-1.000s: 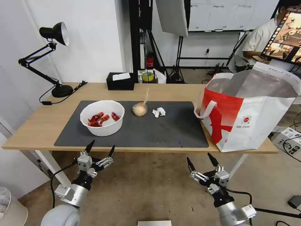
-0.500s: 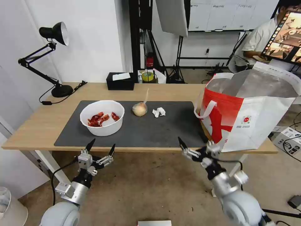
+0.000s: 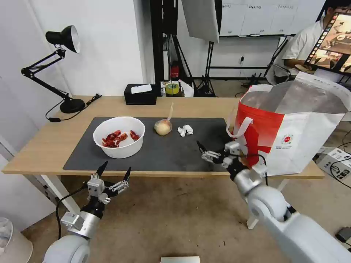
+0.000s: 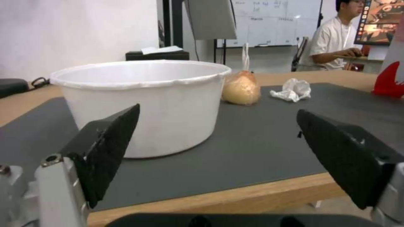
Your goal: Pick up the trash from the table and place it into the takeout bag.
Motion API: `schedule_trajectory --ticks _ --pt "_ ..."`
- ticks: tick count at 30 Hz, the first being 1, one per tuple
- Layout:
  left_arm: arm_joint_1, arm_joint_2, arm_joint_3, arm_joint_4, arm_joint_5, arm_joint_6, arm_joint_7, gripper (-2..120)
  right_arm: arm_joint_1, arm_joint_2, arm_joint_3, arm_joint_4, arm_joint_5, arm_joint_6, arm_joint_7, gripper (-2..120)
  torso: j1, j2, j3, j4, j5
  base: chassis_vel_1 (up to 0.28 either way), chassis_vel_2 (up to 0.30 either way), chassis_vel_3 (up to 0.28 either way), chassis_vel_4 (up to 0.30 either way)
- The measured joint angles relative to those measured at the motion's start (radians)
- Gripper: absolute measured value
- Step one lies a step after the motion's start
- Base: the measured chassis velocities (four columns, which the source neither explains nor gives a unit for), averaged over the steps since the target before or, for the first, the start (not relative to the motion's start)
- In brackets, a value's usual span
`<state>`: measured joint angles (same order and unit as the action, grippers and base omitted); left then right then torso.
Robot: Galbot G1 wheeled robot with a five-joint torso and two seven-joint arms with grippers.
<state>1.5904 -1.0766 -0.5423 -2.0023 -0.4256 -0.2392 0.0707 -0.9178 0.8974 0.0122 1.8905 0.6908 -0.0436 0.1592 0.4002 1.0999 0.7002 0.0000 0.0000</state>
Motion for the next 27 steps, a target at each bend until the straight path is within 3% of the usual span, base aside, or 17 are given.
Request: schedule_trajectory --ticks 10,22,27 --pt "0.01 -0.006 -0.008 0.005 -0.003 0.0 0.001 100 0.282 0.118 -0.176 -0.231 0.082 -0.139 0.14 100 0.0 0.0 0.0 0.0001 -0.0001 0.0 0.0 0.0 0.0" --pt "0.002 -0.007 0.0 0.009 -0.014 0.0 -0.002 100 0.459 0.28 -0.245 -0.515 0.096 -0.181 0.162 100 0.0 0.0 0.0 0.0 -0.0002 0.0 0.0 0.0 0.0" --pt "-0.001 -0.007 0.004 0.011 -0.013 0.0 -0.002 100 0.49 0.313 -0.265 -0.577 0.084 -0.201 0.163 100 0.0 0.0 0.0 0.0 -0.0002 0.0 0.0 0.0 0.0"
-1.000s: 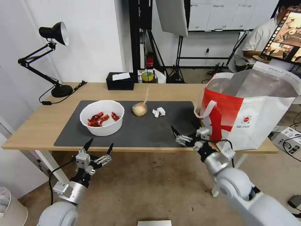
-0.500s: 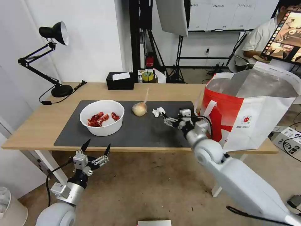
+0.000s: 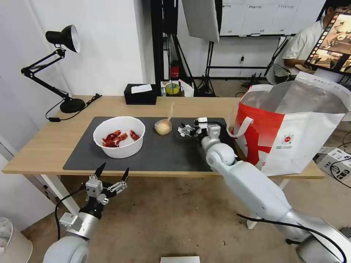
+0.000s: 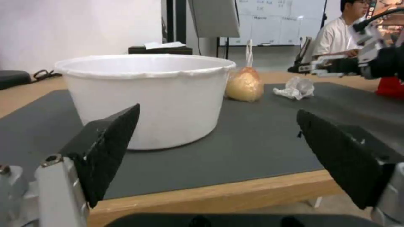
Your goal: Pick up the trash from the table and place it into the takeout bag.
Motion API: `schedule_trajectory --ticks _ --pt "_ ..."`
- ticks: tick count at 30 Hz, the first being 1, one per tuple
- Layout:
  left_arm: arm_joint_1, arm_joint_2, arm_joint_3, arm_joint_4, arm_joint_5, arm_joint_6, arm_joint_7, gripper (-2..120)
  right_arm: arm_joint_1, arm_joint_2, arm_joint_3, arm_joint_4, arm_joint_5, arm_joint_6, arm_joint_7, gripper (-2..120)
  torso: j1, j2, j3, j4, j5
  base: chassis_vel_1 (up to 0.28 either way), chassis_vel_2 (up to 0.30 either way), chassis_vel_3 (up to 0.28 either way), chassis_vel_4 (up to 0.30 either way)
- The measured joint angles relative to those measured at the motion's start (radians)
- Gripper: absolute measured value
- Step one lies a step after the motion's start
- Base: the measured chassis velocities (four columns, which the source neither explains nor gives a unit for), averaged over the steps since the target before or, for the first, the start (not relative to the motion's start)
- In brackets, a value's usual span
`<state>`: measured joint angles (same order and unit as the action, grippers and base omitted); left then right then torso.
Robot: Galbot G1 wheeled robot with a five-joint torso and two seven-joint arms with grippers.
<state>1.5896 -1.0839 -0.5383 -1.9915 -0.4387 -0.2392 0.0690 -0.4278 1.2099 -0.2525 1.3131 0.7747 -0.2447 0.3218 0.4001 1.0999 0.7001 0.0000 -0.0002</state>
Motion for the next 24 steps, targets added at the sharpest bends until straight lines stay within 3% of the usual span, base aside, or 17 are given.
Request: schedule_trajectory --ticks 12,24 --pt "-0.002 0.008 0.002 0.002 0.0 0.001 0.0 100 0.092 0.088 -0.044 -0.162 -0.021 -0.038 -0.031 100 0.0 0.0 0.0 0.0 0.0001 0.0 0.0 0.0 0.0" --pt "-0.006 0.017 0.007 0.005 -0.001 0.001 -0.001 100 0.097 0.094 -0.051 -0.179 -0.027 -0.067 -0.039 100 0.0 0.0 0.0 -0.0001 0.0002 0.0 0.0 0.0 0.0"
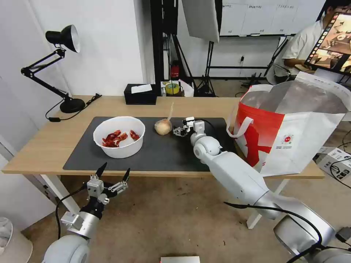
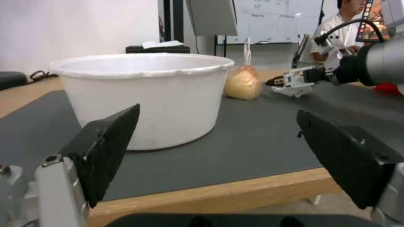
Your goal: Pick up the trash from the table and place it into the takeout bag.
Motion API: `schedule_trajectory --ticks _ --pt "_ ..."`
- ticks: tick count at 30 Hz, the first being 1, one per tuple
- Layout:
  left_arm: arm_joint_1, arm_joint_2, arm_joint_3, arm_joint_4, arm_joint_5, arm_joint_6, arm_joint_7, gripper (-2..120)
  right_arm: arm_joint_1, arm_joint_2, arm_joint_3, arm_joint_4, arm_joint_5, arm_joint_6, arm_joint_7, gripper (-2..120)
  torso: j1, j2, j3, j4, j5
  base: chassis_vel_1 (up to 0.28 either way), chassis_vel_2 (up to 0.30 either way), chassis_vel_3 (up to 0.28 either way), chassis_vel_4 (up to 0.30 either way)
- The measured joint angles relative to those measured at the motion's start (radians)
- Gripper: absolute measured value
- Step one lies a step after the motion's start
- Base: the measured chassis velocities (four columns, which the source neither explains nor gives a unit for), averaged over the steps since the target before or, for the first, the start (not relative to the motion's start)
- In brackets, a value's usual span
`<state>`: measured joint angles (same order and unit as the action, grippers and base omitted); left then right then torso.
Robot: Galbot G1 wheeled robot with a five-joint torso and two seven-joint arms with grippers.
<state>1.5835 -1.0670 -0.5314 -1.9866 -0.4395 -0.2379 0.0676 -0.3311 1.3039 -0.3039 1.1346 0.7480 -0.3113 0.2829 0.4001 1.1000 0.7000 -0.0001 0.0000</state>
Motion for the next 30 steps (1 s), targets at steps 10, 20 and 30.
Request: schedule_trajectory --ticks 10,20,30 --pt "0.003 -0.006 0.004 0.001 0.001 0.0 0.0 100 -0.004 -0.002 0.0 -0.003 0.004 -0.007 0.003 80 0.0 0.0 0.0 0.0001 0.0 0.0 0.0 0.0 0.0" --pt "0.006 -0.003 0.008 -0.003 -0.001 -0.001 -0.001 100 -0.022 -0.024 0.002 0.024 0.023 -0.016 0.012 39 0.0 0.0 0.0 0.0 0.0 0.0 0.0 0.0 0.0" --pt "0.014 0.002 0.016 -0.005 -0.011 0.004 -0.004 100 -0.037 -0.051 0.004 0.069 0.053 -0.015 0.027 6 0.0 0.0 0.0 0.0001 0.0 0.0 0.0 0.0 0.0"
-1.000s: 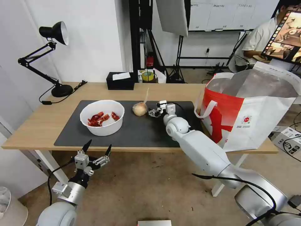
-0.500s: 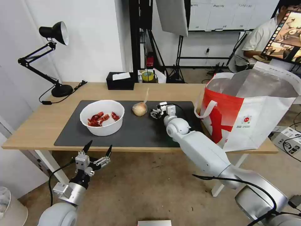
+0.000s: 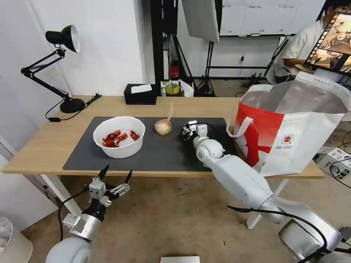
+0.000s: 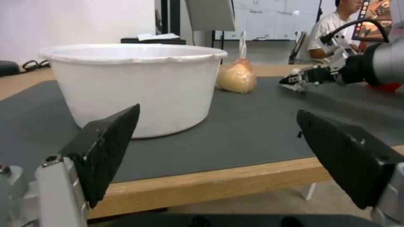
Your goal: Pick up the trash from the table and place it into the takeout bag.
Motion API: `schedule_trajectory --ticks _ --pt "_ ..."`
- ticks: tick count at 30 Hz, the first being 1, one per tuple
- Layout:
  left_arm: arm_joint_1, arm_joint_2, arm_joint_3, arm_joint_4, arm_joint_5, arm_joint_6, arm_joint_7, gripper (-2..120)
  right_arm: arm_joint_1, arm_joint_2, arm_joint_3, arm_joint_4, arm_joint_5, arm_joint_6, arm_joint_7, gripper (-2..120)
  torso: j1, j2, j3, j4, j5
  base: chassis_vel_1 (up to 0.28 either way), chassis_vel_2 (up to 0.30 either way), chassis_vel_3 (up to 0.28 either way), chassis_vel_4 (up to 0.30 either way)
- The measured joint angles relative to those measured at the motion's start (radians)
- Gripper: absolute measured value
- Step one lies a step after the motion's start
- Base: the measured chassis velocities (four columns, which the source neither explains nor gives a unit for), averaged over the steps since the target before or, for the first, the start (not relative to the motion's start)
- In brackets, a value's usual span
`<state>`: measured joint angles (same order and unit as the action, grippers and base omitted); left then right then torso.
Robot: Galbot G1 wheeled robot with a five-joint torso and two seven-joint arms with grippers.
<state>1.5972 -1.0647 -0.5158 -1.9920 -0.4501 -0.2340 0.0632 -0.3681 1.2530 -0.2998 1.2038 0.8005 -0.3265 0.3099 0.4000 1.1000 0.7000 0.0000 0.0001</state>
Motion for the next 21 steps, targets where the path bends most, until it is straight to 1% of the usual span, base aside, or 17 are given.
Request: schedule_trajectory --ticks 1,3,6,7,8,10,11,14,15,17,18,19,21 --pt "0.0 0.001 0.0 -0.002 0.0 0.001 -0.001 100 -0.003 -0.009 0.002 0.014 0.007 0.005 -0.002 0 0.0 0.0 0.0 0.0 0.0001 0.0 0.0 0.0 0.0" --pt "-0.001 0.001 0.0 -0.003 0.0 0.001 -0.001 100 -0.005 -0.015 0.004 0.025 0.011 0.011 -0.004 0 0.0 0.0 0.0 0.0 0.0001 0.0 0.0 0.0 0.0" --pt "-0.003 0.002 -0.001 -0.006 -0.001 0.001 -0.003 100 -0.032 -0.067 0.006 0.135 0.017 0.048 -0.012 0 0.0 0.0 0.0 0.0001 0.0 0.0 0.0 0.0 0.0" --pt "-0.003 0.002 -0.001 -0.006 -0.001 0.001 -0.003 100 -0.032 -0.067 0.006 0.135 0.017 0.048 -0.012 0 0.0 0.0 0.0 0.0001 0.0 0.0 0.0 0.0 0.0" --pt "-0.003 0.002 -0.001 -0.008 -0.001 0.002 -0.003 100 -0.051 -0.098 0.007 0.203 0.013 0.059 -0.009 0 0.0 0.0 0.0 0.0 0.0001 0.0 0.0 0.0 0.0" --pt "-0.003 0.002 0.004 -0.011 -0.003 0.004 -0.004 100 -0.09 -0.145 0.012 0.294 -0.007 0.08 0.002 0 0.0 0.0 0.0 0.0001 0.0001 0.0 0.0 0.0 0.0" --pt "-0.003 0.002 0.004 -0.011 -0.003 0.004 -0.004 100 -0.09 -0.145 0.012 0.294 -0.007 0.08 0.002 0 0.0 0.0 0.0 0.0001 0.0001 0.0 0.0 0.0 0.0" --pt "-0.007 0.002 0.011 -0.012 -0.004 0.015 -0.005 100 -0.185 -0.224 0.052 0.451 -0.055 0.119 0.006 0 0.0 0.0 0.0 0.0 0.0002 0.0 0.0 0.0 0.0" --pt "-0.007 0.002 0.011 -0.012 -0.004 0.015 -0.005 100 -0.185 -0.224 0.052 0.451 -0.055 0.119 0.006 0 0.0 0.0 0.0 0.0 0.0002 0.0 0.0 0.0 0.0" --pt "-0.011 0.003 0.012 -0.012 -0.004 0.019 -0.005 100 -0.264 -0.273 0.092 0.553 -0.078 0.147 0.007 0 0.0 0.0 0.0 -0.0003 0.0003 0.0 0.0 0.0 0.0" --pt "-0.011 0.004 0.013 -0.012 -0.004 0.02 -0.005 100 -0.3 -0.295 0.115 0.594 -0.091 0.167 0.005 0 0.0 0.0 0.0 0.0 0.0003 0.0 0.0 0.0 0.0" --pt "-0.011 0.004 0.013 -0.012 -0.004 0.02 -0.005 100 -0.3 -0.295 0.115 0.594 -0.091 0.167 0.005 0 0.0 0.0 0.0 0.0 0.0003 0.0 0.0 0.0 0.0" --pt "-0.012 0.006 0.015 -0.012 -0.004 0.02 -0.006 100 -0.382 -0.337 0.164 0.667 -0.116 0.206 -0.009 0 0.0 0.0 0.0 -0.0001 0.0002 0.0 0.0 0.0 0.0"
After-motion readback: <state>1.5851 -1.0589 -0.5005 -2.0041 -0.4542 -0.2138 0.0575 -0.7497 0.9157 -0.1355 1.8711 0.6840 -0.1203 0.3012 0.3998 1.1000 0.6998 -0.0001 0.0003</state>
